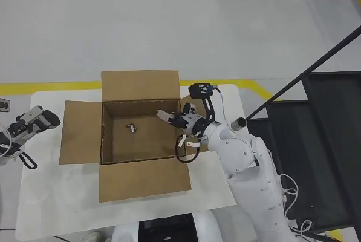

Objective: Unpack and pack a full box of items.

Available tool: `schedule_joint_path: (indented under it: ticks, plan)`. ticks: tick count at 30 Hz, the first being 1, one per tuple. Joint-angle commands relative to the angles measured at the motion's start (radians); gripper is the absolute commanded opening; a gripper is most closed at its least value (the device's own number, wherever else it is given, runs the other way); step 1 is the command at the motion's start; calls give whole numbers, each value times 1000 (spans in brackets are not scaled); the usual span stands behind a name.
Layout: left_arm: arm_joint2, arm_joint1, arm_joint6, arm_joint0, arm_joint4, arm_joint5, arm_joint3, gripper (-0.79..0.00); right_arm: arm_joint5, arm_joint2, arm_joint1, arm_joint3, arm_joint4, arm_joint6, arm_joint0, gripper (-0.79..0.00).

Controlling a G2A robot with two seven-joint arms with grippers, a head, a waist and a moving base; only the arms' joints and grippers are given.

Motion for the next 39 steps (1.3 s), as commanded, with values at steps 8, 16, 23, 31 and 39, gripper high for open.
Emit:
schedule_joint_path:
  ticks: [8, 16, 23, 31, 39]
  plan:
    - [0, 0, 0, 0, 0, 0, 0, 0, 5, -228, -15, 246, -131, -18, 99, 0]
    - [0, 0, 0, 0, 0, 0, 0, 0, -2, -292, -21, 345, -212, -47, 140, 0]
    - [0, 0, 0, 0, 0, 0, 0, 0, -2, -292, -21, 345, -212, -47, 140, 0]
    - [0, 0, 0, 0, 0, 0, 0, 0, -2, -292, -21, 345, -212, -47, 140, 0]
    - [0, 0, 0, 0, 0, 0, 0, 0, -12, -298, -22, 352, -220, -55, 144, 0]
